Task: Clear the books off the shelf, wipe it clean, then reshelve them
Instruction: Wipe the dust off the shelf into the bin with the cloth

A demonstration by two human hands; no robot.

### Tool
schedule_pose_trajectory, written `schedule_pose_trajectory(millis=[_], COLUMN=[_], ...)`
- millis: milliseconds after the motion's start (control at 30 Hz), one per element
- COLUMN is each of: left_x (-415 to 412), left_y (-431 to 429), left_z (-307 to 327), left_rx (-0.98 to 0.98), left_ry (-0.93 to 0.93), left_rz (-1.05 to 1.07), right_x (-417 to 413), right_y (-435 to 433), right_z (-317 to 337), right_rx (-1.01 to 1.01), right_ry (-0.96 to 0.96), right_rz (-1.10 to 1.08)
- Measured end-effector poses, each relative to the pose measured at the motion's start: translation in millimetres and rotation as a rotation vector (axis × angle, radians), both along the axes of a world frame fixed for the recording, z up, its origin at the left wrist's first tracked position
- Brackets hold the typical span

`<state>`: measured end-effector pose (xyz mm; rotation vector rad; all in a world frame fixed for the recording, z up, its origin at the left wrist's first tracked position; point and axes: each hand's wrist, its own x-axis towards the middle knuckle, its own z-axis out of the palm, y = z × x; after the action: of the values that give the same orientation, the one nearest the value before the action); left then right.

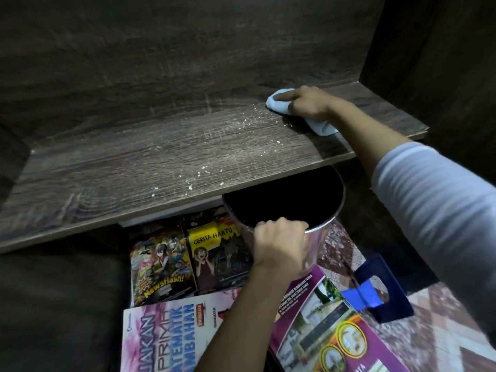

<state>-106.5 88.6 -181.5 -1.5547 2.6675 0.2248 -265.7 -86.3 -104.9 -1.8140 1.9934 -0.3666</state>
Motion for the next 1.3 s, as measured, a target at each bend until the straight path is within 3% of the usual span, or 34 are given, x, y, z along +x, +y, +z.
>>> schedule_pose_trajectory(millis=[267,500,900,1133,1300], left_x=[-8,-8,3,9,12], left_y=[-2,-1,12,15,18], left_z=[-4,-10,11,10,11], left_rx=[-0.016,-0.051,-0.086,-0.097,-0.117], left_ry=[-0.015,0.047,-0.081,-0.074,-0.040], left_rz=[0.032,0.019,-0.003,-0.012,-0.020], right_x=[7,12,23,25,15], right_y=[-1,24,83,122,125], right_z=[1,-2,-15,-15,-4], right_rx=[0.004,-0.007,0.031,0.031,-0.091], right_ry=[-0.234,-0.289,-0.361,-0.509,-0.691], right_rz=[0.110,0.161,0.244,0.274,0.065])
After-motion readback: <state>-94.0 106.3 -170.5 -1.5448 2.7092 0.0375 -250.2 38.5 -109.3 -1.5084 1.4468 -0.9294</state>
